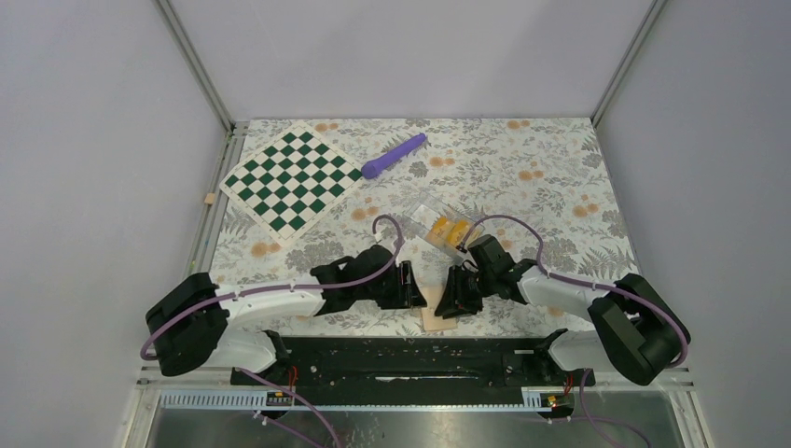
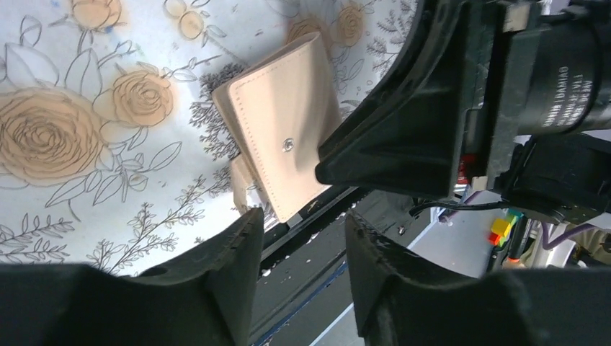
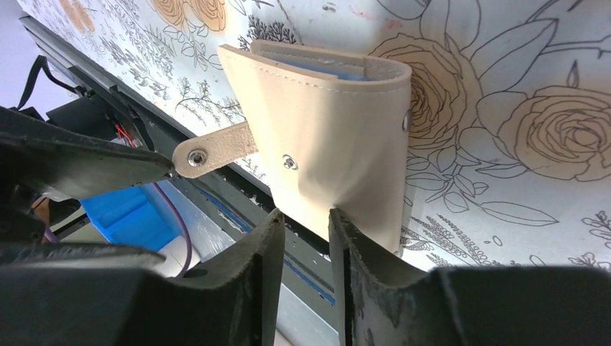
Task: Put the credit cards into the card holder
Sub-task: Close the card holder at the center of the board.
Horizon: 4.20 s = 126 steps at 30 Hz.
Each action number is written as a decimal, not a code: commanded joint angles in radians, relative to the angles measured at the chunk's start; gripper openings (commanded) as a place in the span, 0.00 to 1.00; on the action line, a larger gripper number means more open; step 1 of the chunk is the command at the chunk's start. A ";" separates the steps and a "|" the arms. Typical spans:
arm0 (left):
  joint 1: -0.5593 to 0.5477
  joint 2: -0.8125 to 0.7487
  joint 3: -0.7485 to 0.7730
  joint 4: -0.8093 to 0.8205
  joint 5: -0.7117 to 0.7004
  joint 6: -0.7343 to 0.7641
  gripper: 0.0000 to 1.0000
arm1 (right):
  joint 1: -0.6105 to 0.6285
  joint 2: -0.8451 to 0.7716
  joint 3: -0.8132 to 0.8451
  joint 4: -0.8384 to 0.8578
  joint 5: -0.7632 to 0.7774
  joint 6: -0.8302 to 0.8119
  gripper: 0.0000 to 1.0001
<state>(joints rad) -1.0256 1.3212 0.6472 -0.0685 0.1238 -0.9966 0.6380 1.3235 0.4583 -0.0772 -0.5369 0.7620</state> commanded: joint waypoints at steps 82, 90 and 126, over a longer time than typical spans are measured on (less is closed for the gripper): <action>0.017 0.337 -0.091 0.594 0.218 -0.230 0.00 | 0.015 -0.140 0.104 -0.248 0.229 -0.122 0.37; 0.016 0.375 -0.070 0.576 0.252 -0.218 0.00 | -0.003 -0.055 0.097 -0.129 0.112 -0.107 0.38; 0.016 0.347 -0.030 0.445 0.262 -0.178 0.02 | -0.018 -0.008 0.109 -0.087 0.116 -0.115 0.00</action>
<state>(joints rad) -1.0042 1.7100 0.5877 0.4446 0.3843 -1.2194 0.6273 1.3460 0.5587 -0.1761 -0.4133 0.6506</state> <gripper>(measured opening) 0.006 0.014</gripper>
